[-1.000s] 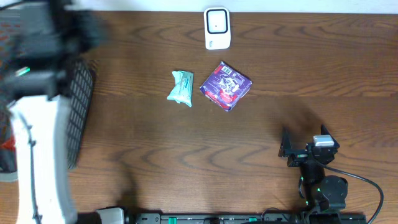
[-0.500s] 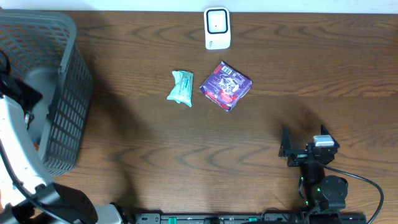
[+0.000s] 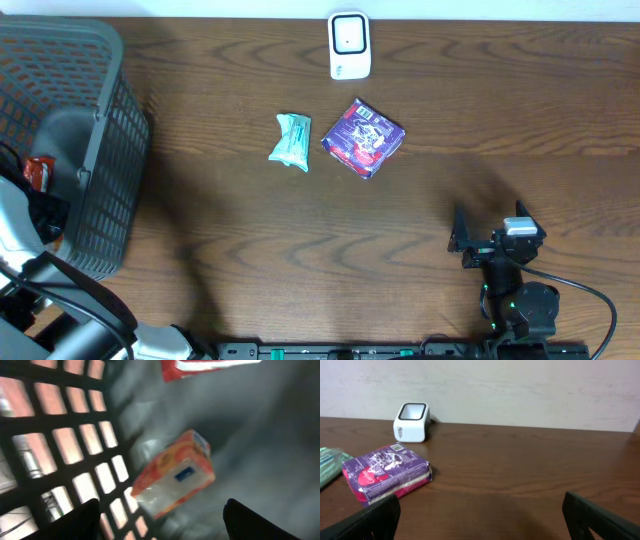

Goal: Scan the item barcode
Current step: 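Reach the left gripper into the basket and grasp the small orange box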

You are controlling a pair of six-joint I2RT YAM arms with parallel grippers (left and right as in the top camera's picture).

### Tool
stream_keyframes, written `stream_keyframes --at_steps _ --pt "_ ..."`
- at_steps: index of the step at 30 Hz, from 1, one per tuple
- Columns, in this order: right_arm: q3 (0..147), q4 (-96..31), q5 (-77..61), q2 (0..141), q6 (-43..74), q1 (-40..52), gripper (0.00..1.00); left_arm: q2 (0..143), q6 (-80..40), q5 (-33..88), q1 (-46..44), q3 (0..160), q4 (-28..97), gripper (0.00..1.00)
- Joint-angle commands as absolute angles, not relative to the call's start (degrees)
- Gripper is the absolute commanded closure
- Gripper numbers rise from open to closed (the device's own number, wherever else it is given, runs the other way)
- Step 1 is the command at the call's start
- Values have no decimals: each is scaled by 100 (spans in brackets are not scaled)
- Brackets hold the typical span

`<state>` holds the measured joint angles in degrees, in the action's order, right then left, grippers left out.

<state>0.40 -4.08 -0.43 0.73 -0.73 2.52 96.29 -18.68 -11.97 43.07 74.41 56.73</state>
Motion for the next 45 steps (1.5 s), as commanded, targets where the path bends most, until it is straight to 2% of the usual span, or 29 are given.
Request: stream_keyframes --at_steps 1,9,10,11,13,14,20,21,22,23,29,35,38,41,45 --pt "32 -432 -73 60 -134 213 1 9762 -1653 -899 4316 7323 5607 21" --pt "32 -432 -73 60 -137 213 1 10031 -1636 -899 4322 7231 5096 23" --pt "32 -432 -73 60 -134 213 1 10033 -1636 -897 4322 7231 5006 28" --pt "32 -432 -73 60 -134 213 1 10036 -1636 -897 4322 7231 4954 40" --pt "32 -432 -73 60 -134 213 1 10036 -1638 -895 4322 7231 4915 55" --pt "32 -432 -73 60 -134 213 1 10036 -1636 -869 4322 7231 4917 60" --pt "32 -432 -73 60 -134 213 1 10036 -1632 -489 4322 7231 4941 63" --pt "32 -432 -73 60 -134 213 1 10036 -1632 -491 4322 7231 4982 71" --pt "32 -432 -73 60 -137 213 1 10036 -1625 -489 4322 7231 5011 85" --pt "32 -432 -73 60 -134 213 1 10036 -1612 -489 4322 7231 5046 92" --pt "32 -432 -73 60 -134 213 1 9902 -1479 -397 4322 7419 5266 93" --pt "32 -432 -73 60 -134 213 1 9061 -1258 1376 4322 8191 4901 93" --pt "32 -432 -73 60 -134 213 1 8468 -1691 2386 4320 8508 4093 93" --pt "32 -432 -73 60 -137 213 1 7931 -2353 2858 4283 8573 3253 93" --pt "32 -432 -73 60 -137 213 1 7553 -3114 3450 3972 8576 2801 93"
